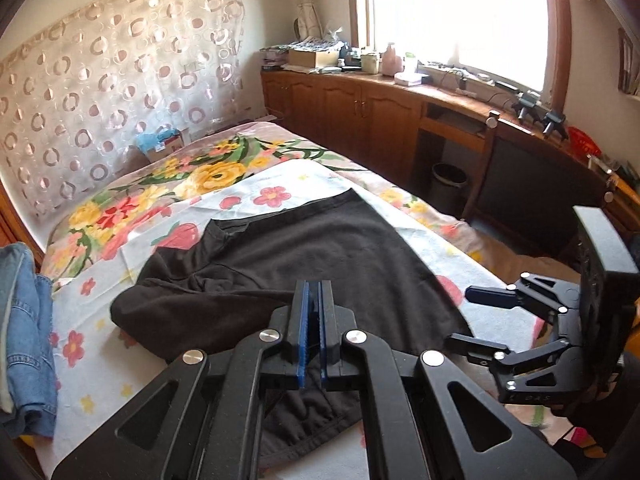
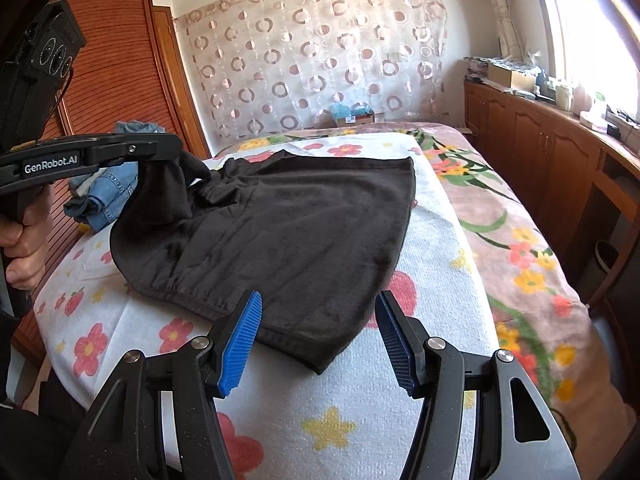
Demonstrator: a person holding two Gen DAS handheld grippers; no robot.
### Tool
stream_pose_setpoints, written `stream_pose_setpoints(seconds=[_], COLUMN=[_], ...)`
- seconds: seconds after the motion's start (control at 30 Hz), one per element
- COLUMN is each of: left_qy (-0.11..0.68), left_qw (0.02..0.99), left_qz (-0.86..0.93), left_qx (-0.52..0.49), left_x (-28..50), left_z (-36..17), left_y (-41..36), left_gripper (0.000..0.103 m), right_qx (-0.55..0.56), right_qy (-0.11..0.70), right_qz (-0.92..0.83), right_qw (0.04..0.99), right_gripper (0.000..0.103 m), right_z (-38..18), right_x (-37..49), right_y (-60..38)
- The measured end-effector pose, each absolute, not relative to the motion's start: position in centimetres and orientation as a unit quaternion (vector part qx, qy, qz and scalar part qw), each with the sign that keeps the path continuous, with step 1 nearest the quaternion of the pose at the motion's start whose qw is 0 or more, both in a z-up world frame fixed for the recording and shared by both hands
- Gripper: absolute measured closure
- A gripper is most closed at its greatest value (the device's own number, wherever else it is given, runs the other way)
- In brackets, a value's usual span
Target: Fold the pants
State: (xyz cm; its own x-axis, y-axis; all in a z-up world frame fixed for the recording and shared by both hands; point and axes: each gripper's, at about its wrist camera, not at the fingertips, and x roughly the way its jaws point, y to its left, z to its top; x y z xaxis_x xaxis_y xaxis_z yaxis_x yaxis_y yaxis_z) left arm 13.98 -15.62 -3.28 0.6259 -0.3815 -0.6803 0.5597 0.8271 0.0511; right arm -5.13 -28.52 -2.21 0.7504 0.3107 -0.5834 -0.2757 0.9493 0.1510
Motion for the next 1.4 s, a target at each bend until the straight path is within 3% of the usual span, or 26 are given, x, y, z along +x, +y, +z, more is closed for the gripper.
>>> stream_pose_setpoints(seconds=[0.07, 0.37, 0.4, 0.43, 0.47, 0.97, 1.0, 1.07, 1.23, 1.3, 1.4], left_qy=[0.345, 0.348, 0.350, 0.353, 0.353, 0.376, 0.376, 0.376, 0.374, 0.375, 0.375], left_qw=[0.895, 0.905, 0.906, 0.905, 0.907, 0.909, 0.909, 0.910, 0.912, 0.912, 0.912], left_qz=[-0.250, -0.217, -0.213, -0.211, -0.208, -0.157, -0.157, -0.156, -0.154, -0.153, -0.154], left_qx=[0.132, 0.112, 0.109, 0.106, 0.103, 0.093, 0.089, 0.082, 0.071, 0.065, 0.059], left_x=[14.2, 14.7, 14.8, 14.9, 15.0, 13.7, 13.6, 13.4, 13.2, 13.2, 13.2], left_z=[-3.6, -4.6, -4.8, -5.0, -5.3, -8.8, -8.9, -9.0, -9.1, -9.2, -9.2], left_y=[-15.2, -12.2, -11.8, -11.5, -11.1, -6.2, -5.9, -5.3, -4.5, -4.3, -4.0], left_gripper=[0.097, 0.055, 0.044, 0.026, 0.021, 0.021, 0.021, 0.021, 0.021, 0.021, 0.021], right_qx=[0.026, 0.019, 0.018, 0.016, 0.015, 0.001, -0.002, -0.006, -0.019, -0.022, -0.027], right_qy=[0.317, 0.320, 0.320, 0.321, 0.321, 0.326, 0.327, 0.331, 0.352, 0.359, 0.344], right_qz=[0.159, 0.166, 0.167, 0.168, 0.169, 0.222, 0.225, 0.226, 0.230, 0.233, 0.230], right_qw=[0.935, 0.933, 0.932, 0.932, 0.932, 0.919, 0.918, 0.916, 0.907, 0.904, 0.910], right_gripper=[0.042, 0.042, 0.042, 0.042, 0.042, 0.044, 0.051, 0.053, 0.075, 0.093, 0.099], right_z=[-2.1, -2.1, -2.1, -2.1, -2.1, -2.4, -2.4, -2.5, -3.1, -3.2, -2.3], right_x=[-5.1, -4.5, -4.4, -4.2, -4.0, -2.0, -1.8, -1.4, 0.1, 0.6, 0.5], right_y=[-28.6, -28.0, -27.9, -27.8, -27.7, -24.6, -24.3, -23.8, -23.0, -22.8, -23.3])
